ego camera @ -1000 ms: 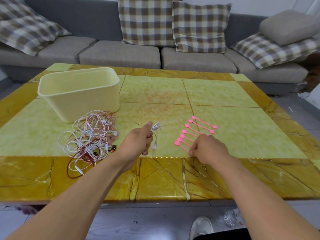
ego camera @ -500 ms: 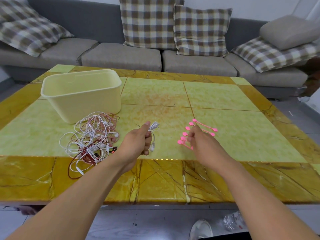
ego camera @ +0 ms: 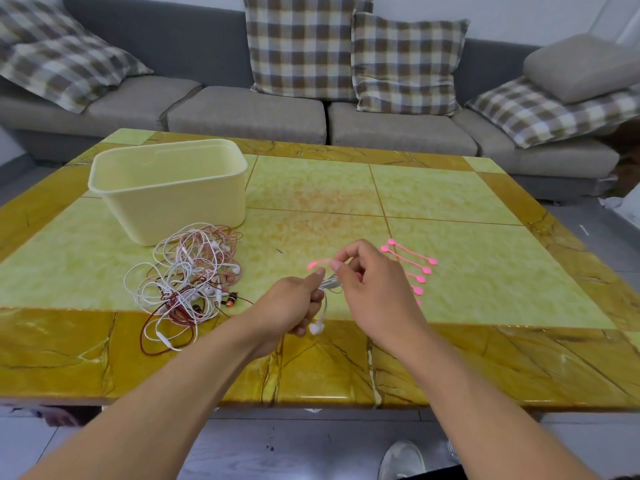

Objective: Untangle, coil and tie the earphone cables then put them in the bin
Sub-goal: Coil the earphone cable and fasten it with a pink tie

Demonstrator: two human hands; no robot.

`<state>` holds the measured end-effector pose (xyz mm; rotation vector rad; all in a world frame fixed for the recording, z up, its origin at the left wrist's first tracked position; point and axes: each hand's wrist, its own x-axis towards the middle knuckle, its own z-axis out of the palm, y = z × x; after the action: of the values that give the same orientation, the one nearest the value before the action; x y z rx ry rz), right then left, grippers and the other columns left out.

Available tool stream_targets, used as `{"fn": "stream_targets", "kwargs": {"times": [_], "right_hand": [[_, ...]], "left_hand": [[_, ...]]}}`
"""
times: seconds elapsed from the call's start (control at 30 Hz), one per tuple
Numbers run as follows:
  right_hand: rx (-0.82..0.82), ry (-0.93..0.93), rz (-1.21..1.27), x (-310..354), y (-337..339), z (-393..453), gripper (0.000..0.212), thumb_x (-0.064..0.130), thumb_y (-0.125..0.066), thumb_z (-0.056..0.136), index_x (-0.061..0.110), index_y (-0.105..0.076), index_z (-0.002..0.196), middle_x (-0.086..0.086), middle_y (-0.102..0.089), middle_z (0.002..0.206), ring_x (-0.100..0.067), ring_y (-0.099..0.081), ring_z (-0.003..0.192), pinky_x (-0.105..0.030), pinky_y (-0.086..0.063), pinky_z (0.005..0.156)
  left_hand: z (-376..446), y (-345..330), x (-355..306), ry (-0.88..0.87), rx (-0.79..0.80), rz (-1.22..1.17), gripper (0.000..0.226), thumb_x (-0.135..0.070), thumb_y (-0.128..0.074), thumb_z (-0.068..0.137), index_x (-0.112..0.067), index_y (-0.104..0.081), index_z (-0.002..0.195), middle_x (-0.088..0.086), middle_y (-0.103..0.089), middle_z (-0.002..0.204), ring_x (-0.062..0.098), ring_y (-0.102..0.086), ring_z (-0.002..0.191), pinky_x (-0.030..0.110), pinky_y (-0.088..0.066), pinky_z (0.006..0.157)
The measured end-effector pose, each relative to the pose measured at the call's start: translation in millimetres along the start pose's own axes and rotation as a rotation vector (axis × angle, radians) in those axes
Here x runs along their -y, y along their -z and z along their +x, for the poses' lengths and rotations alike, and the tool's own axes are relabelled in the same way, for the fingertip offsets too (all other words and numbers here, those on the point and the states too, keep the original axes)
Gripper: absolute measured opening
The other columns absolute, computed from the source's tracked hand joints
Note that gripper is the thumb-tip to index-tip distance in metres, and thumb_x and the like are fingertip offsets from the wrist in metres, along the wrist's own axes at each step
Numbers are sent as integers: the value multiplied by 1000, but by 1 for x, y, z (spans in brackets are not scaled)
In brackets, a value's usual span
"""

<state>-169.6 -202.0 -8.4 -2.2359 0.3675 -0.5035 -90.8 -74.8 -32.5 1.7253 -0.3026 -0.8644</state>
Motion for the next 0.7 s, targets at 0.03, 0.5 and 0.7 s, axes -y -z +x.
{"fn": "stream_targets", "kwargs": {"times": [0.03,0.5,0.7], "right_hand": [[12,-17,-32,0,-4,-2,8,31,-62,100,29,-60,92,11,-56,66,1,-53,61,-17,-37,53],[-68,-89,25,6,-15,-6,11,31,-75,88,27,-77,78,9,-57,51,-6,-47,43,-16,-34,45],[3,-93,151,10,-11,-8,11,27,-74,91,33,-78,83,5,-70,63,-13,-61,51,-30,-51,50]], "left_hand": [[0,-2,-1,15,-17,-27,44,-45,-42,106,-23,-41,68,-5,-31,56,13,-26,46,26,-27,49],[-4,-1,-11,41,-13,-302,46,-48,-29,100,-20,-35,64,-4,-24,51,14,-16,46,30,-20,50],[-1,0,-8,-37,-126,-245,50,-46,-39,106,-19,-39,64,-4,-27,51,15,-20,49,31,-22,53]]}}
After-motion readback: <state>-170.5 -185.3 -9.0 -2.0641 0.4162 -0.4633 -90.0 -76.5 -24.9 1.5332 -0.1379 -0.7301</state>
